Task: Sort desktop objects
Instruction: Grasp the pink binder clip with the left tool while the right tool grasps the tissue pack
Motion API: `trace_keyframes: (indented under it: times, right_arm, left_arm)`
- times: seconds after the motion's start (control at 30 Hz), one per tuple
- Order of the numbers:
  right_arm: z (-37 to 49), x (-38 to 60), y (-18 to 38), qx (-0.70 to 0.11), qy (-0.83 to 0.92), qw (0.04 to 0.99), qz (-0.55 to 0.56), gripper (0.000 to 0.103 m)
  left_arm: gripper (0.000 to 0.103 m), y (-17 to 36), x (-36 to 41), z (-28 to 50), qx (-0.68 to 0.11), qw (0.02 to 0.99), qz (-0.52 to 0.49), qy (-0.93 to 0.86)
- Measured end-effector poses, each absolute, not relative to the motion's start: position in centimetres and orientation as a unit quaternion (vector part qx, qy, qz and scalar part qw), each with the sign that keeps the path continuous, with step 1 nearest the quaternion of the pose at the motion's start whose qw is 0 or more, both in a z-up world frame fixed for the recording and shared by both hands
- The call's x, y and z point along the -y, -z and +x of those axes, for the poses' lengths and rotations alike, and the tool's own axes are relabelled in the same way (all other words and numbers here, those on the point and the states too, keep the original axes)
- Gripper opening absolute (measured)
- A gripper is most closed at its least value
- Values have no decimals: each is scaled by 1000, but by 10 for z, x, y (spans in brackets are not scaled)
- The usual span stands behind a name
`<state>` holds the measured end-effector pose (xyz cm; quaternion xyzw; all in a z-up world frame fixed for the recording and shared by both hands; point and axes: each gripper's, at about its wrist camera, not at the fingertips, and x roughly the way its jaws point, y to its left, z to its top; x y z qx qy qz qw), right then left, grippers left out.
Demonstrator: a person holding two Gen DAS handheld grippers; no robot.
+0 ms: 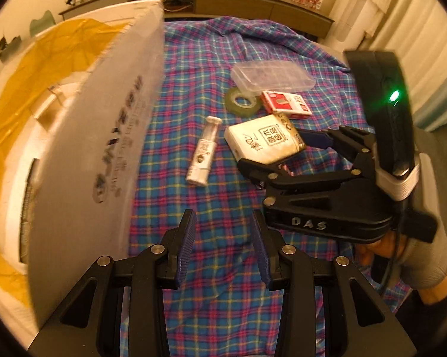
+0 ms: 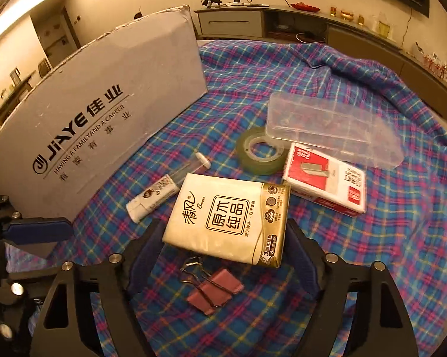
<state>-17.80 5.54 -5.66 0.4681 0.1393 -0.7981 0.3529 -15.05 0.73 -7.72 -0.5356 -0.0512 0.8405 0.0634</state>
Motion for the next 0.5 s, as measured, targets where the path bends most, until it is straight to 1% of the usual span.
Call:
trace_keyframes:
  times: [0.17,0.27,0.33,0.43,0.5]
  right_arm:
    - [-196,-84,40,-79,798,345,488,77]
    - [-213,-117,26,-8,797,345,495,77]
    - [-219,-131,21,23,796,339,501,77]
    - [-221,-147,18,57,790,339,508,77]
    - [-217,-150,17,65,784,344,513,77]
  left_arm:
    - [40,82,-30,-161,43,99,-537,-837]
    - [42,92,-50,-174,25,118,-542,-832]
    - [42,100,-58,-185,19,119,-547,-828]
    - [44,109,-66,-197,5,108,-529,-842]
    - [43,109,-69,-201,8,111,-520,-847]
